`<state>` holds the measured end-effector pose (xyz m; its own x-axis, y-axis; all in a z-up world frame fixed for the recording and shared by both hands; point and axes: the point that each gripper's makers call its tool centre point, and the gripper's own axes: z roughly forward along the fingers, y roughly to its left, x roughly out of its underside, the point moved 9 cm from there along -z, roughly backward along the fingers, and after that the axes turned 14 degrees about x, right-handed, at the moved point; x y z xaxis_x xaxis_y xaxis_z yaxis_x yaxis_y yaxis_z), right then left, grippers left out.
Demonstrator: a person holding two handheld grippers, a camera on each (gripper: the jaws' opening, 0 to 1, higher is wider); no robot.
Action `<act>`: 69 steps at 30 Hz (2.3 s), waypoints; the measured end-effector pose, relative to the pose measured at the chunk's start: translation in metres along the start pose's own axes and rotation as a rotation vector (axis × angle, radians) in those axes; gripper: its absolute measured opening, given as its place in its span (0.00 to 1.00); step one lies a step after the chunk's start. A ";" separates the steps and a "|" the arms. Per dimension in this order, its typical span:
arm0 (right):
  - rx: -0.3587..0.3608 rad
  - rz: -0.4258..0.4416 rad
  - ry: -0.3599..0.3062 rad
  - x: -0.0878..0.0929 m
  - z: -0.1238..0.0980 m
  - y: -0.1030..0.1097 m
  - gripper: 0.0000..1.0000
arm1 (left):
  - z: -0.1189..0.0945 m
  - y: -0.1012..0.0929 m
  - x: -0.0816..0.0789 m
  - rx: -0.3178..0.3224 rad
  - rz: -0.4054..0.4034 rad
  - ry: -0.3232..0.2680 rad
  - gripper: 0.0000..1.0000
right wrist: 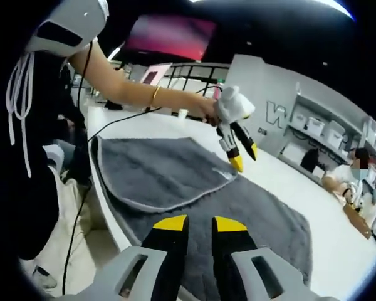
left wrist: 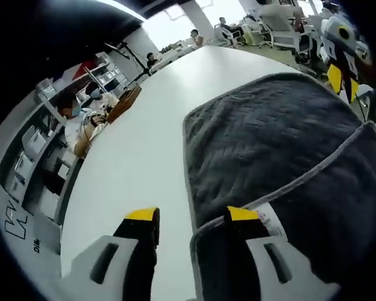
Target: Open the folded towel by lifting each exposed corner and separating the folded layers until the towel lies flat within the target outline without major curled edges
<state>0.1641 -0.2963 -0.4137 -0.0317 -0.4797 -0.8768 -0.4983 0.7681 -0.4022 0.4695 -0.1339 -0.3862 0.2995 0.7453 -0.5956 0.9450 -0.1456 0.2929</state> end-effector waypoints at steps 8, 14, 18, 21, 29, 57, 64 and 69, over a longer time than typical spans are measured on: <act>-0.116 -0.050 -0.040 -0.005 0.004 0.013 0.10 | -0.003 0.006 0.012 0.015 -0.050 0.006 0.33; -0.161 -0.102 -0.039 -0.009 0.007 0.019 0.12 | 0.005 0.008 0.018 0.071 -0.088 0.001 0.33; -0.192 -0.125 -0.040 -0.010 0.011 0.024 0.11 | 0.015 0.012 0.024 0.094 -0.112 0.017 0.33; -0.217 -0.155 -0.033 -0.011 0.013 0.028 0.09 | 0.021 0.011 0.026 0.108 -0.118 0.031 0.31; -0.240 -0.213 0.001 -0.006 0.009 0.025 0.10 | 0.019 0.009 0.024 0.118 -0.128 0.036 0.28; -0.371 -0.388 0.018 -0.012 0.023 0.040 0.01 | 0.021 0.001 0.024 0.185 -0.184 0.033 0.18; -0.366 -0.376 0.029 -0.012 0.022 0.039 0.00 | 0.017 0.000 0.022 0.162 -0.144 0.049 0.08; -0.337 -0.354 0.011 -0.016 0.021 0.038 0.00 | 0.012 0.002 0.024 0.137 -0.161 0.018 0.02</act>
<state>0.1641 -0.2503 -0.4209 0.1821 -0.6926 -0.6979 -0.7328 0.3777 -0.5660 0.4798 -0.1238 -0.4093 0.1419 0.7775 -0.6127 0.9899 -0.1096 0.0902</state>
